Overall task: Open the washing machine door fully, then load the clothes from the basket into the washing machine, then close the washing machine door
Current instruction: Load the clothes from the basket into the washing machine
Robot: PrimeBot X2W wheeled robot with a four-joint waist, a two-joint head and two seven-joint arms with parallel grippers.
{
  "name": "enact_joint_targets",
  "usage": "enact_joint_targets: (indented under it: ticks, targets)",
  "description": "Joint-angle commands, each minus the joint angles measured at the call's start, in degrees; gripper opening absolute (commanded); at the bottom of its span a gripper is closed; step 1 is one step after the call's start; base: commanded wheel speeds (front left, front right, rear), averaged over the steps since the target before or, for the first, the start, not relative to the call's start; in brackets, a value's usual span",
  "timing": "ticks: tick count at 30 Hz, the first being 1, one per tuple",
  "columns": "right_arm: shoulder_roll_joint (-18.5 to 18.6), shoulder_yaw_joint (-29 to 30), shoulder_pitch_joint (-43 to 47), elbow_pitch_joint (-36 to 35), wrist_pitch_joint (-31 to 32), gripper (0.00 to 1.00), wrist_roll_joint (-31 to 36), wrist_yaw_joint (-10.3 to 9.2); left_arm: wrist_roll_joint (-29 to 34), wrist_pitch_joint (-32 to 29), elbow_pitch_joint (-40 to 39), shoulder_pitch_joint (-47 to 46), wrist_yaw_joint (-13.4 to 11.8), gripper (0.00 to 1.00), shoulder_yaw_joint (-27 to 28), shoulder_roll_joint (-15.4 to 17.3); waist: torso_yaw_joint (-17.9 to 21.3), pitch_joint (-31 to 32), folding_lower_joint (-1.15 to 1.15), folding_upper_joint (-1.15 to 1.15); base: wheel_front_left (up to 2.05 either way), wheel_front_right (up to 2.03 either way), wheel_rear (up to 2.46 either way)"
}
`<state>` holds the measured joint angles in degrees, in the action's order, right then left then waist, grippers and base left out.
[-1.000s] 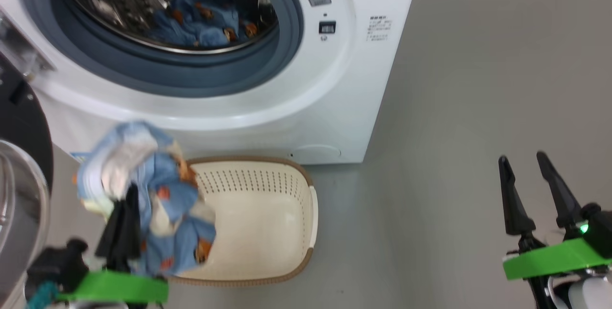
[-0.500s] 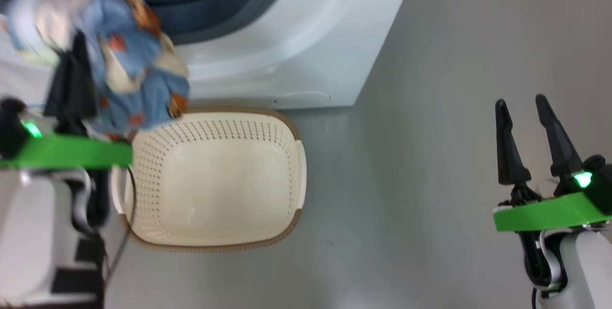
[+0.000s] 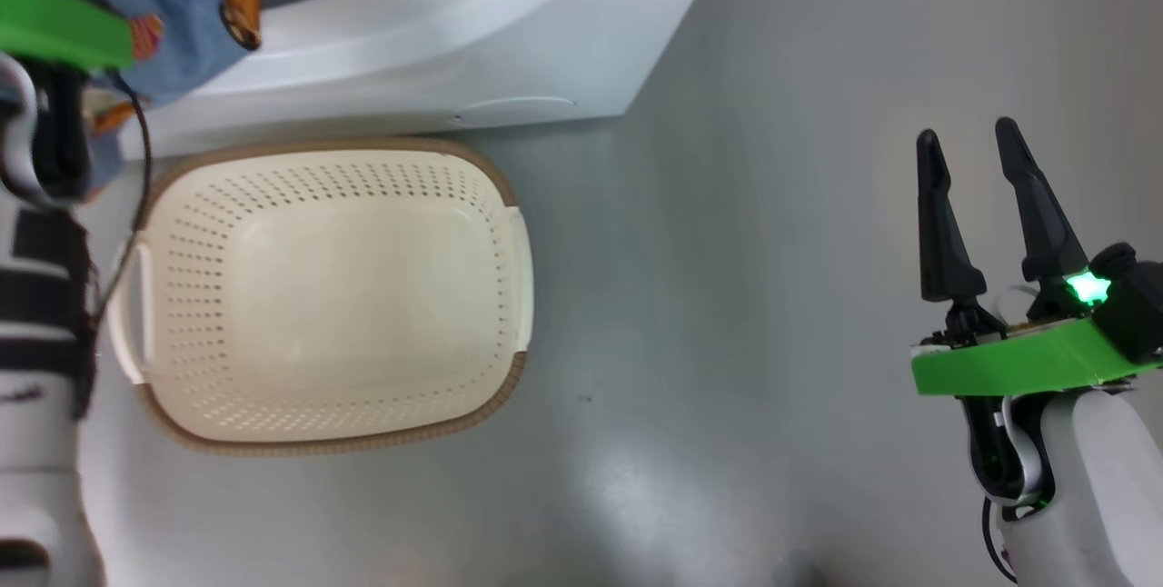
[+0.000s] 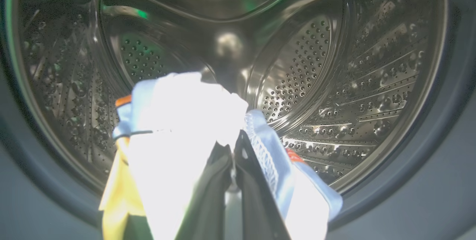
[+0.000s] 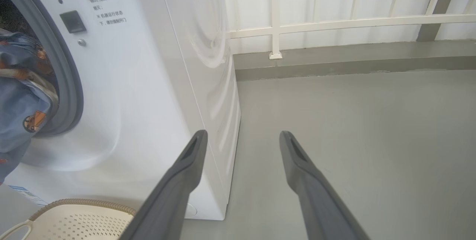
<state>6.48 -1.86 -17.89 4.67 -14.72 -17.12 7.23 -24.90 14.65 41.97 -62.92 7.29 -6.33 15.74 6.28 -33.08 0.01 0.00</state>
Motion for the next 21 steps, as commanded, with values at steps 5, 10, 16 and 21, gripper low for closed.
enact_joint_targets:
  ticks: [5,10,16,21]
  targets:
    - [-0.5,-2.3,-1.5,-1.3,-0.3,1.00,-0.5,0.25,1.3,0.3,3.4,-7.9,0.2,0.00,-1.0,4.5,3.2,-3.6,-0.01,0.00,0.00,0.00,0.00]
    - [-1.1,-3.1,-2.2,-1.3,-0.3,1.00,-0.6,0.25,3.6,0.3,3.9,-13.2,0.2,0.00,-0.6,5.5,4.5,-4.8,-0.01,0.00,0.00,0.00,0.00]
    - [-1.5,-3.3,-2.7,-1.5,-0.3,1.00,-0.6,0.25,6.1,0.3,-3.7,-16.0,0.2,0.00,2.1,5.6,5.1,-6.2,-0.01,0.00,0.00,0.00,0.00]
    - [-1.7,-3.5,-2.9,-1.4,-0.3,1.00,-0.6,0.25,7.0,0.3,-5.5,-13.7,0.2,0.41,3.2,5.3,5.2,-6.4,-0.01,0.00,0.00,0.00,0.00]
